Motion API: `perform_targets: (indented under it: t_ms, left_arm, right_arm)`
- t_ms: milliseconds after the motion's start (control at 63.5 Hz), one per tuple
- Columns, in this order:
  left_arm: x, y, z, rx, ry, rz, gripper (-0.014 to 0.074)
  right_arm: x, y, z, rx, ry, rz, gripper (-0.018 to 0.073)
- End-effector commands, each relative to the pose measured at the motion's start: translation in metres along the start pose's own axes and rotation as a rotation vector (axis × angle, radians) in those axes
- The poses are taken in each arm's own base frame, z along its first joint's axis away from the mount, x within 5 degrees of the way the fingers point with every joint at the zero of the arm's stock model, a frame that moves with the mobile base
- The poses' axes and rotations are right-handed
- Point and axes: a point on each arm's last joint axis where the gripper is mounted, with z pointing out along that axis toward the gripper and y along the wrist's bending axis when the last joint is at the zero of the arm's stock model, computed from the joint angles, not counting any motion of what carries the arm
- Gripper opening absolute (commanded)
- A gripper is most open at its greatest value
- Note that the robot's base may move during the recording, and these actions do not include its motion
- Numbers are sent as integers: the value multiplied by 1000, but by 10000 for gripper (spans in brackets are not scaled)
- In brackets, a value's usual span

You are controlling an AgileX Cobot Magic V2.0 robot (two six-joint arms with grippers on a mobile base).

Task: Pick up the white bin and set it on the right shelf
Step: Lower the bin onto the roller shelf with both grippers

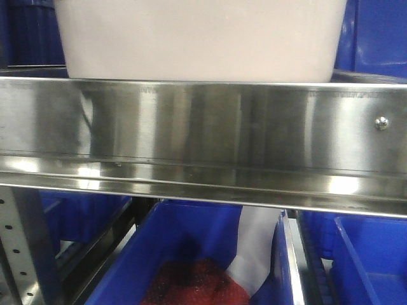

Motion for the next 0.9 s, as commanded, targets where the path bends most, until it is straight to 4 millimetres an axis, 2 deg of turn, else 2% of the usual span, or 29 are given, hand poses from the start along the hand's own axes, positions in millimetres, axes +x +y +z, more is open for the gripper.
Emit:
perform_targets:
  t_ms: [0,299,409,535,614,755,818,866,881]
  left_arm:
    - [-15,-29,-18,3,-35,118,526]
    - [-25,-46,-38,-119,40,287,525]
    - [-25,-59,-47,-111,43,323,515]
    - [-19,-77,-59,-86,56,359,454]
    - [-15,-91,-67,-69,65,386,389]
    - [-5,-115,-84,-47,72,427,231]
    - [-1,-127,-92,-52,55,433,119]
    - [1,-133,-96,-54,43,447,35]
    - [2,-136,-99,-57,39,455,-1]
  right_arm:
    - [-21,16,-14,31,-42,-176,631]
    - [-38,35,-42,158,-116,-368,631]
    - [-40,51,-58,151,-145,-413,631]
    - [-40,72,-77,121,-181,-452,607]
    - [-39,84,-88,103,-202,-461,534]
    - [-35,108,-109,65,-237,-488,272]
    - [-32,118,-119,45,-245,-511,123]
    - [-30,123,-123,33,-248,-523,46]
    - [-29,125,-126,31,-252,-526,47]
